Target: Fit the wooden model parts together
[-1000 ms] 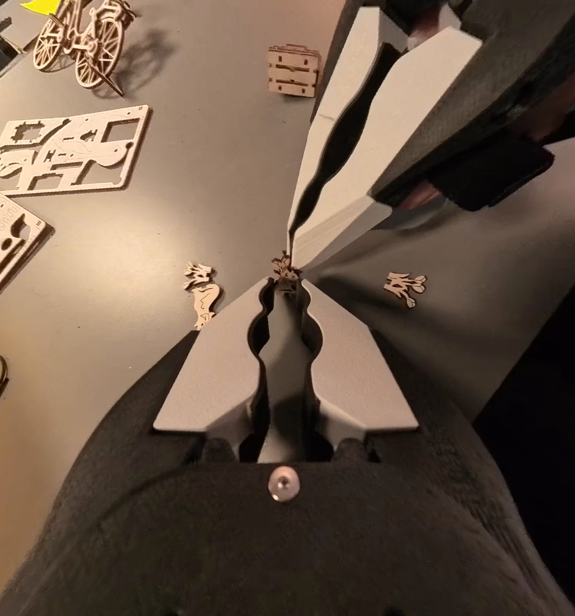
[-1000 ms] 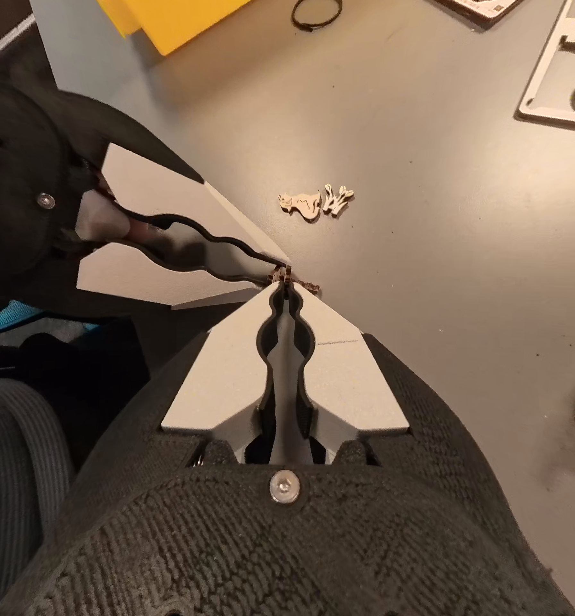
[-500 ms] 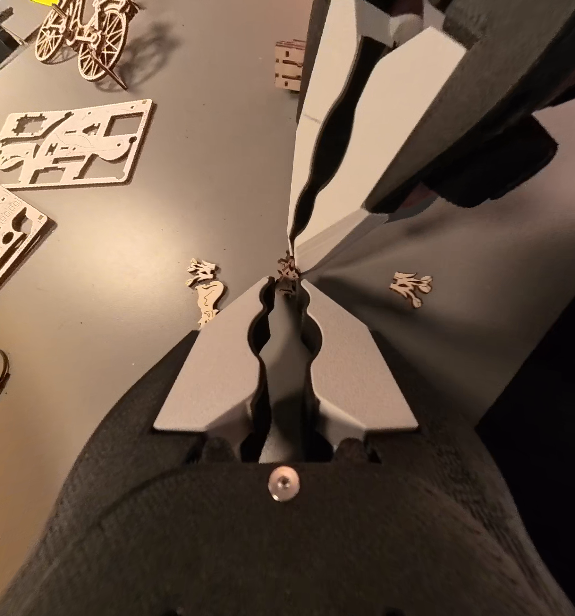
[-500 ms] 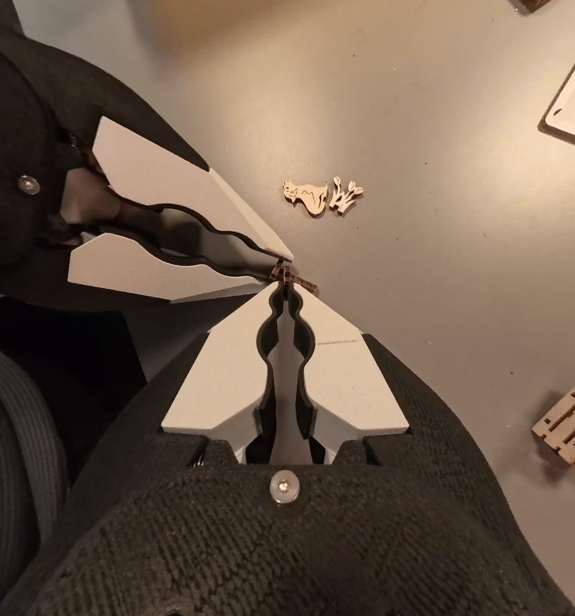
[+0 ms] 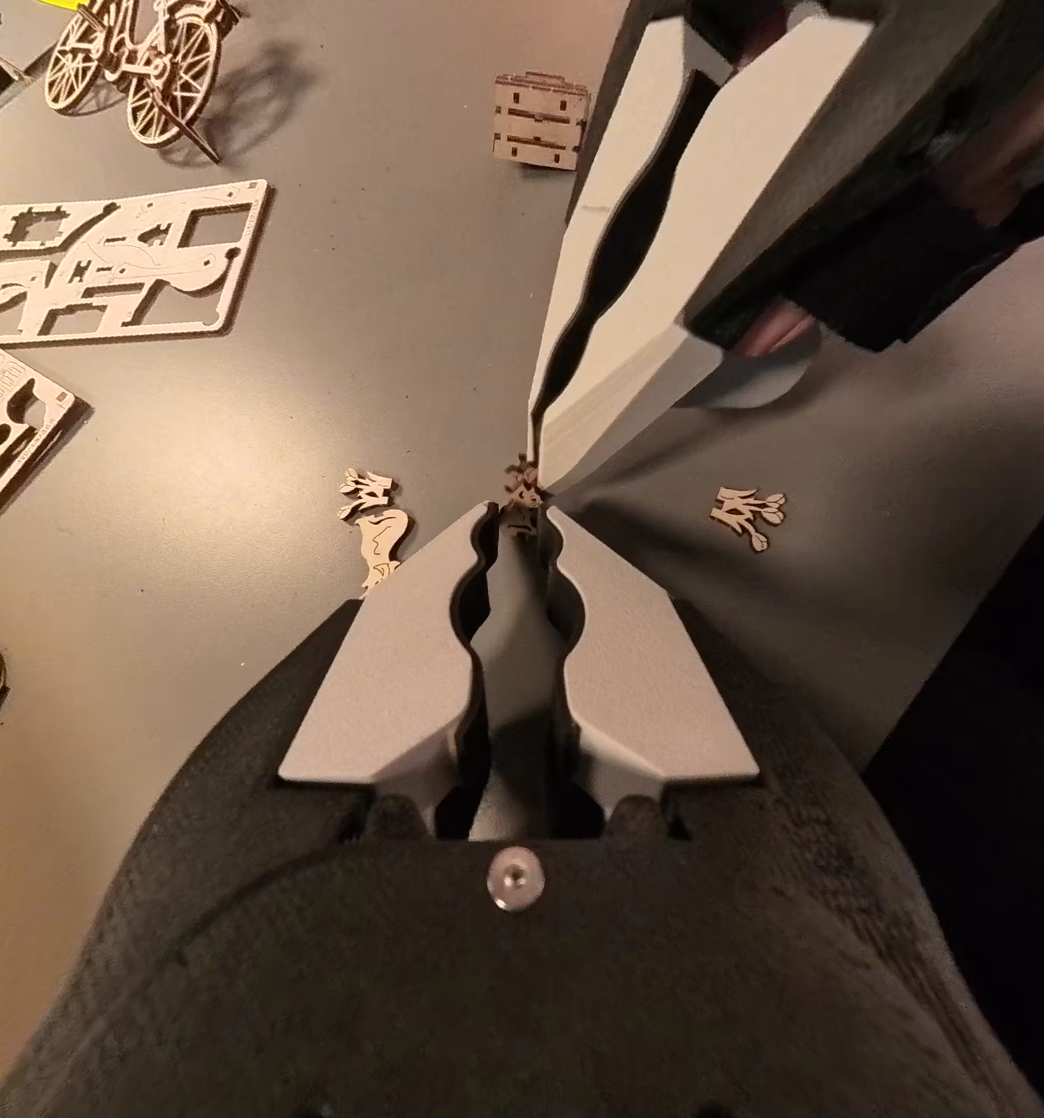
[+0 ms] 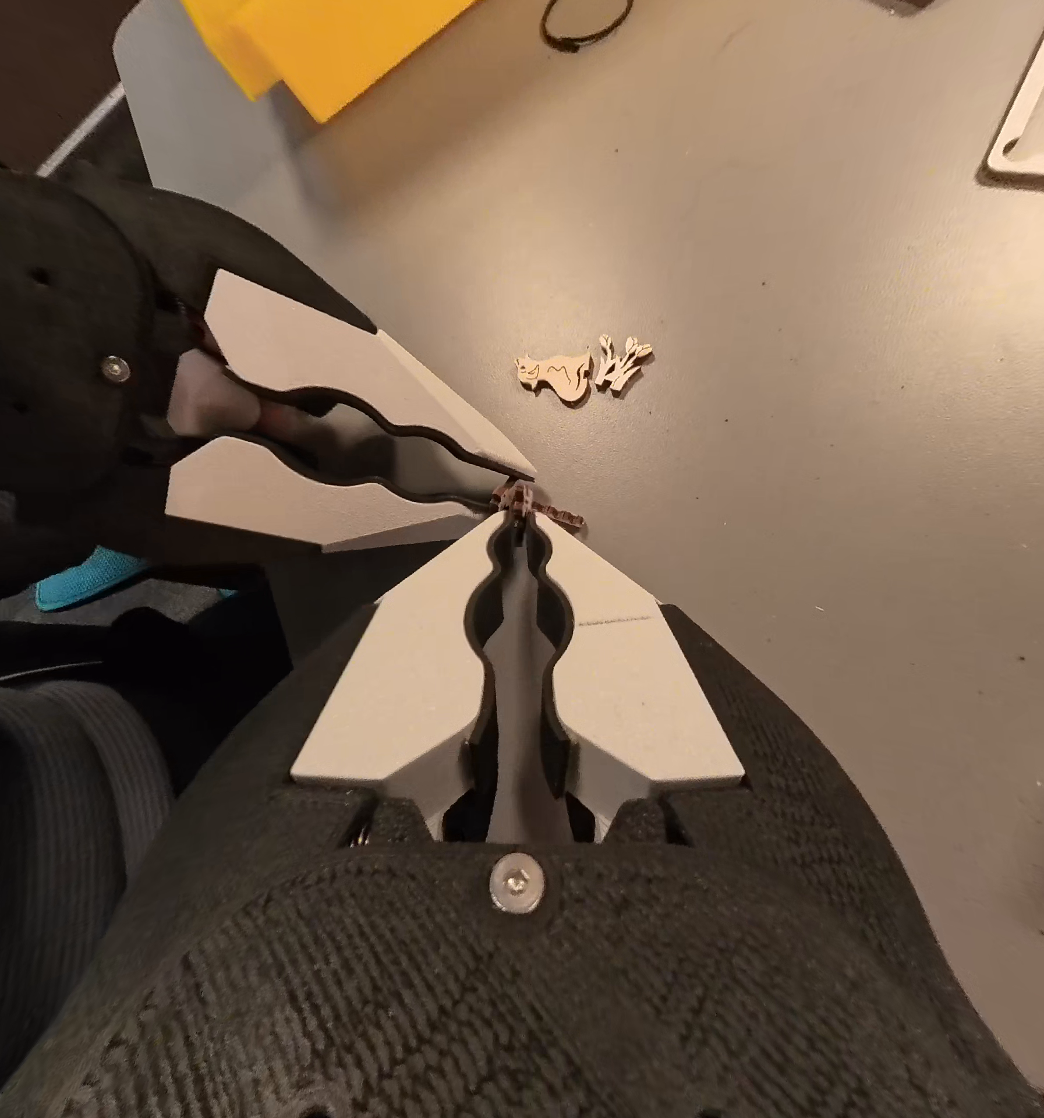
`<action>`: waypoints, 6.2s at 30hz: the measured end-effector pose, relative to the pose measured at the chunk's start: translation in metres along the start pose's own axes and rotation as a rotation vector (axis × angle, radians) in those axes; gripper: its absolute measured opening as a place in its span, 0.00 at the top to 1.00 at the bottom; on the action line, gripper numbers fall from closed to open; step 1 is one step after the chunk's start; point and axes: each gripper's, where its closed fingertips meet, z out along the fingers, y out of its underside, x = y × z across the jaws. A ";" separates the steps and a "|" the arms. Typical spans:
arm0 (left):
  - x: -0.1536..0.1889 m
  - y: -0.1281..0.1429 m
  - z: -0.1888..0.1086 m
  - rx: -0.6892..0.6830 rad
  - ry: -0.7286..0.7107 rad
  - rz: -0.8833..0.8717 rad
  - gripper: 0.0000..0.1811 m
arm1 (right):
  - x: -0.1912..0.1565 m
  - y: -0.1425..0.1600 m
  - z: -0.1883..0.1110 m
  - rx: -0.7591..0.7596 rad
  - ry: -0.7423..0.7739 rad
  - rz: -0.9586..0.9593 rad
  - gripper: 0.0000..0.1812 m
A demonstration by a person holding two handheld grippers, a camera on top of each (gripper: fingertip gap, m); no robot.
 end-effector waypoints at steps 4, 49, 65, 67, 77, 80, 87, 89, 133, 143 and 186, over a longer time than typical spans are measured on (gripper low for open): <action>0.000 0.000 0.000 0.003 0.022 -0.004 0.94 | -0.008 -0.003 -0.005 0.041 -0.066 0.019 0.95; 0.000 0.007 -0.005 -0.003 0.120 0.011 0.93 | -0.001 -0.005 0.001 0.130 0.045 0.041 1.00; -0.001 0.005 -0.003 -0.009 0.057 -0.012 0.93 | 0.001 -0.006 0.000 0.172 0.111 0.075 1.00; -0.002 0.005 -0.003 -0.012 0.026 -0.023 0.93 | 0.001 -0.007 0.000 0.184 0.122 0.085 1.00; -0.002 0.005 -0.003 -0.019 -0.018 -0.057 0.93 | 0.001 -0.009 0.000 0.226 0.150 0.126 1.00; -0.002 0.005 -0.002 -0.020 -0.017 -0.062 0.93 | 0.002 -0.008 0.002 0.228 0.164 0.123 1.00; -0.003 0.005 -0.002 -0.022 -0.014 -0.075 0.93 | 0.003 -0.006 0.002 0.225 0.144 0.136 1.00; -0.003 0.005 -0.002 -0.023 -0.018 -0.076 0.93 | 0.003 -0.005 0.003 0.218 0.143 0.130 1.00; -0.005 0.006 -0.002 -0.027 -0.013 -0.105 0.93 | 0.002 -0.009 0.005 0.185 0.069 0.165 1.00; -0.005 0.006 -0.001 -0.028 -0.008 -0.109 0.93 | 0.002 -0.008 0.003 0.193 0.052 0.172 0.99; 0.005 0.005 -0.003 0.012 0.331 0.126 0.93 | 0.005 0.011 0.002 -0.106 -0.165 -0.802 0.90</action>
